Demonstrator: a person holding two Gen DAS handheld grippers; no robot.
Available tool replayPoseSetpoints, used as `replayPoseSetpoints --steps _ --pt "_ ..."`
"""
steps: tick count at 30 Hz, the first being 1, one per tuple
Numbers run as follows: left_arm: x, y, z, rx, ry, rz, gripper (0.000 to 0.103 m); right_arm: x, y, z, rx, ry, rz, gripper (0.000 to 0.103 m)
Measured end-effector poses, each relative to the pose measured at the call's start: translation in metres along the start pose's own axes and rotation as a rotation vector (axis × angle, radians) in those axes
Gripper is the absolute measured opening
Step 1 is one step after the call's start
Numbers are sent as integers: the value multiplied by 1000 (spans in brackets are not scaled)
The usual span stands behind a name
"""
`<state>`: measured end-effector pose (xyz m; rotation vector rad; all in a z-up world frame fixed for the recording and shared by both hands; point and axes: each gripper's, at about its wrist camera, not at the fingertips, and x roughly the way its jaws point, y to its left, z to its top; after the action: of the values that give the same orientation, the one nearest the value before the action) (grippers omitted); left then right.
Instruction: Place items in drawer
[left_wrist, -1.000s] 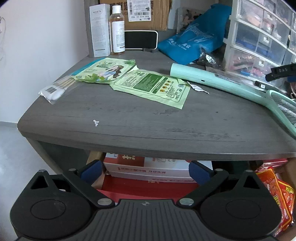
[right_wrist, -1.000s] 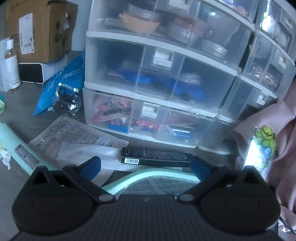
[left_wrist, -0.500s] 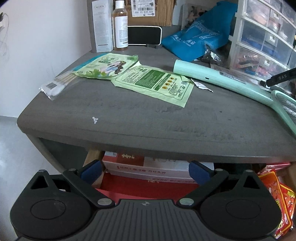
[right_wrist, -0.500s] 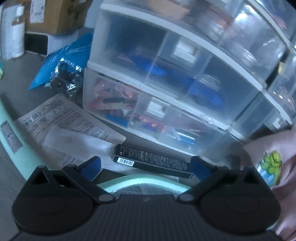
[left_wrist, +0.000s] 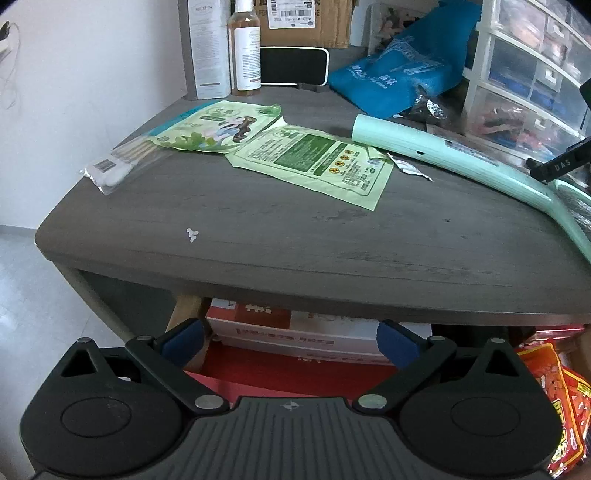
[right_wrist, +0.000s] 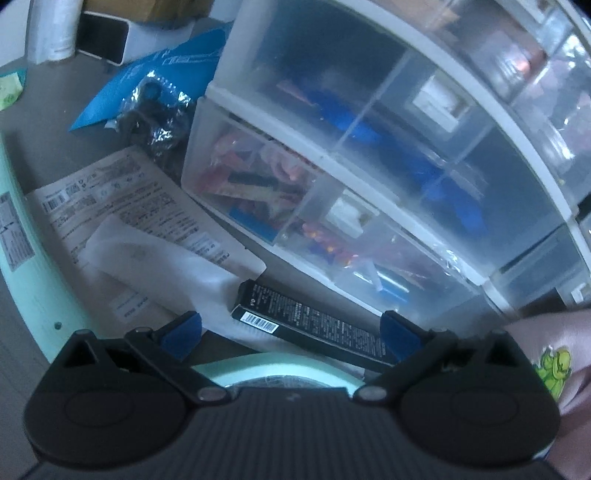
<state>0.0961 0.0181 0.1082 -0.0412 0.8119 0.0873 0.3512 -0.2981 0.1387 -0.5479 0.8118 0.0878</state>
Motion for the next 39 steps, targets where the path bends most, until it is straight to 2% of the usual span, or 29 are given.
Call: replayPoseSetpoints --steps 7,17,39 --pt "0 0 -1 -1 6 0 101 5 -1 7 -63 20 -7 103" --pt "1 0 0 3 12 14 101 11 -4 15 -75 13 17 103" --pt "7 -5 -1 15 29 15 101 26 -43 9 164 -44 148 102"
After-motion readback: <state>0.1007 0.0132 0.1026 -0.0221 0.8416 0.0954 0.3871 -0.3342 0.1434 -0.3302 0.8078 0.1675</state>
